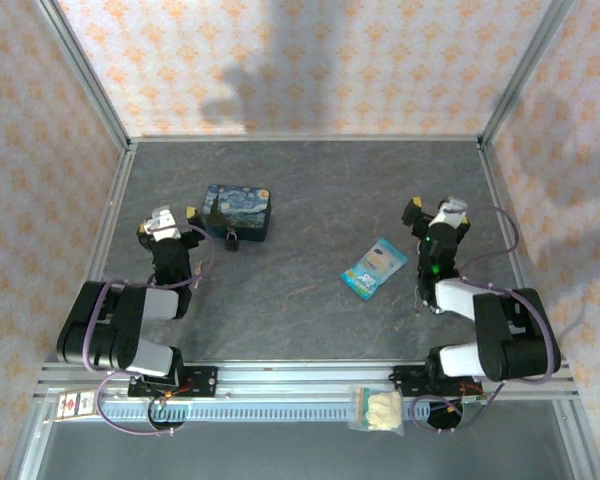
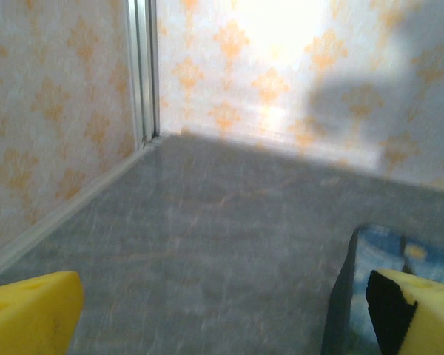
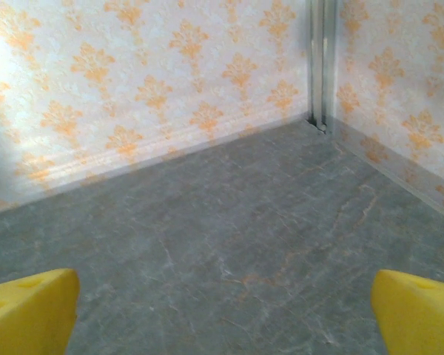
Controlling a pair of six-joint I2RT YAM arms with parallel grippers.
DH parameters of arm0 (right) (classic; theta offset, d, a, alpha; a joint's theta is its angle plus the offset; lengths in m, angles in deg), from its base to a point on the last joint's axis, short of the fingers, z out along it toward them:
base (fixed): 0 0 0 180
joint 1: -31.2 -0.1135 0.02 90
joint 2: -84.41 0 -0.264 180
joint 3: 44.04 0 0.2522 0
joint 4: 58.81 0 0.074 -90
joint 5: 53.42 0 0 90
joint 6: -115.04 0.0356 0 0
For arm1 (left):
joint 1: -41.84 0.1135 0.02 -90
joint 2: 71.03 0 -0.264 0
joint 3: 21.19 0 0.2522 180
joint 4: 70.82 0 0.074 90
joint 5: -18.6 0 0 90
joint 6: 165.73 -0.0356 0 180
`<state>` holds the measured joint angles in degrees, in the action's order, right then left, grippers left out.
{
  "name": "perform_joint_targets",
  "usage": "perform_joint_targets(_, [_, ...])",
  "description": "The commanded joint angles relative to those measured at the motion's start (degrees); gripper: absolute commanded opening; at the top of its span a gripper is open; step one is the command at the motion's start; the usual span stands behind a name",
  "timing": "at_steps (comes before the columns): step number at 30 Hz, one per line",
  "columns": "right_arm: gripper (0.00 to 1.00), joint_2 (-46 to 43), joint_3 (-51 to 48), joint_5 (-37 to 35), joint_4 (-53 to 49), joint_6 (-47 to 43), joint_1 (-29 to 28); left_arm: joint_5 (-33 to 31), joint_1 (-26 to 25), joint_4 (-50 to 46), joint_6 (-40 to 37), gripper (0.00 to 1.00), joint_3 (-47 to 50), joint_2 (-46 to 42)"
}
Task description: Unlock a padlock with a key
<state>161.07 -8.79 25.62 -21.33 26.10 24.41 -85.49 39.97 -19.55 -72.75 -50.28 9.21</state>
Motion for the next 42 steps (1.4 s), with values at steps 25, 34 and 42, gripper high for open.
perform_joint_targets(25, [1.00,-2.74,19.48,21.35,-38.50,20.08,-11.59,23.35,-0.33,-49.17,13.34,0.93,-33.09,13.29])
perform_joint_targets(34, [1.00,-0.34,21.21,22.65,-39.21,20.93,-11.83,27.53,-4.86,-42.31,21.38,0.80,-30.22,16.31])
perform_joint_targets(42, [1.00,-0.43,20.89,21.87,-39.24,21.71,-12.01,24.31,-14.32,-33.35,33.53,0.69,-32.17,22.56])
